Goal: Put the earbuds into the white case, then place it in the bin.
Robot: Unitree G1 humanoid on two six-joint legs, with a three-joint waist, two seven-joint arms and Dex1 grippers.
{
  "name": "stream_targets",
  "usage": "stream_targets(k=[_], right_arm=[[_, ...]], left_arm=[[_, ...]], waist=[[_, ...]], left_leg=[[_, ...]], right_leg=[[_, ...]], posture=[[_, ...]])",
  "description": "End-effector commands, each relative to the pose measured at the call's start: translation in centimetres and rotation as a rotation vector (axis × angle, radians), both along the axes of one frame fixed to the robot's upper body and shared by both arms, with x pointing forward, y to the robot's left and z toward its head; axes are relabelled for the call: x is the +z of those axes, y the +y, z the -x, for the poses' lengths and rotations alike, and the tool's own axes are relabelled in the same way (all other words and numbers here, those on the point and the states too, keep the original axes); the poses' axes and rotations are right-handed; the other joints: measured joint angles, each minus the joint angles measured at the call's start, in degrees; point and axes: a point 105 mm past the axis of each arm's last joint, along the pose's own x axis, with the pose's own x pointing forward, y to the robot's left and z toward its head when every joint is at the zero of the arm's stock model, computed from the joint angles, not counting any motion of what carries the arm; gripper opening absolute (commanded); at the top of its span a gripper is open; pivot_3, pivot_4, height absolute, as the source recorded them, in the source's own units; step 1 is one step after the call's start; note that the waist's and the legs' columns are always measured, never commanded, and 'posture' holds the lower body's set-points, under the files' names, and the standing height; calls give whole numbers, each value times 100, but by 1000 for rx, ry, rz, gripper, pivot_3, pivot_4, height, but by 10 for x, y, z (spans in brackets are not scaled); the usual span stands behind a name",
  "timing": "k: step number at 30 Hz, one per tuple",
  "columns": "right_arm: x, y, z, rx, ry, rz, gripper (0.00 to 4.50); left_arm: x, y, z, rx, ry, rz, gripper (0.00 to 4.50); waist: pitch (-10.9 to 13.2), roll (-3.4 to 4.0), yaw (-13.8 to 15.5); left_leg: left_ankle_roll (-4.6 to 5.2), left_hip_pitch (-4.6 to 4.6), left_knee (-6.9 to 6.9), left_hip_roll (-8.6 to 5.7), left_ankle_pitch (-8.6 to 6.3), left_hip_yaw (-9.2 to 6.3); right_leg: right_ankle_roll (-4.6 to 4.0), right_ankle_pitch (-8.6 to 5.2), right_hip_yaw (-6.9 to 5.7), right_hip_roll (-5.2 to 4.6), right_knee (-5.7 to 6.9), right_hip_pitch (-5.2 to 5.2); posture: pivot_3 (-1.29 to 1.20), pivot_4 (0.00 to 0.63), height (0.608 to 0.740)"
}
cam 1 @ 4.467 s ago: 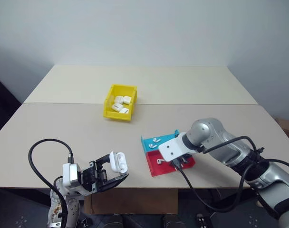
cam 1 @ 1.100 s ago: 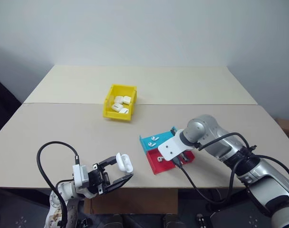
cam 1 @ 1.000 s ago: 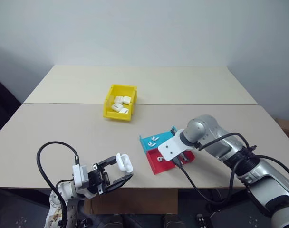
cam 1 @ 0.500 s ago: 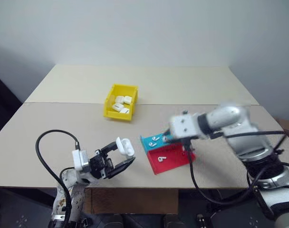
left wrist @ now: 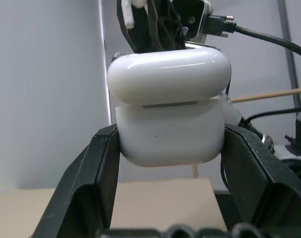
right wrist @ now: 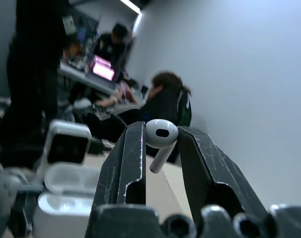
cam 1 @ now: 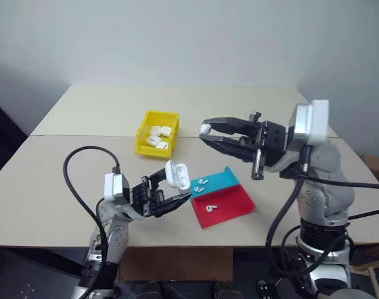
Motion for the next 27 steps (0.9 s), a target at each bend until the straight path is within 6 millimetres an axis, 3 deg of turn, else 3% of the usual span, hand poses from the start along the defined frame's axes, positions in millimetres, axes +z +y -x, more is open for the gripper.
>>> stream_targets(k=[1, 16, 27], right_arm=[[4, 5, 7, 37, -41, -51, 1161], [-36, 23, 2, 70, -2, 64, 1161], [-51, 25, -2, 45, 1, 119, 1161]], left_arm=[[7, -2, 3, -35, -33, 21, 2770], [11, -4, 9, -39, -62, 22, 2770], [11, -3, 9, -32, -65, 11, 2770]], waist=[[0, 0, -7], [0, 0, 2], [0, 0, 4]], left_leg=[[0, 1, 0, 0, 0, 0], [0, 1, 0, 0, 0, -1], [0, 1, 0, 0, 0, -1]], right_leg=[[0, 0, 0, 0, 1, -1], [0, 0, 0, 1, 1, -1], [0, 0, 0, 1, 0, -2]], posture=[[0, 150, 740], [0, 150, 740], [0, 150, 740]])
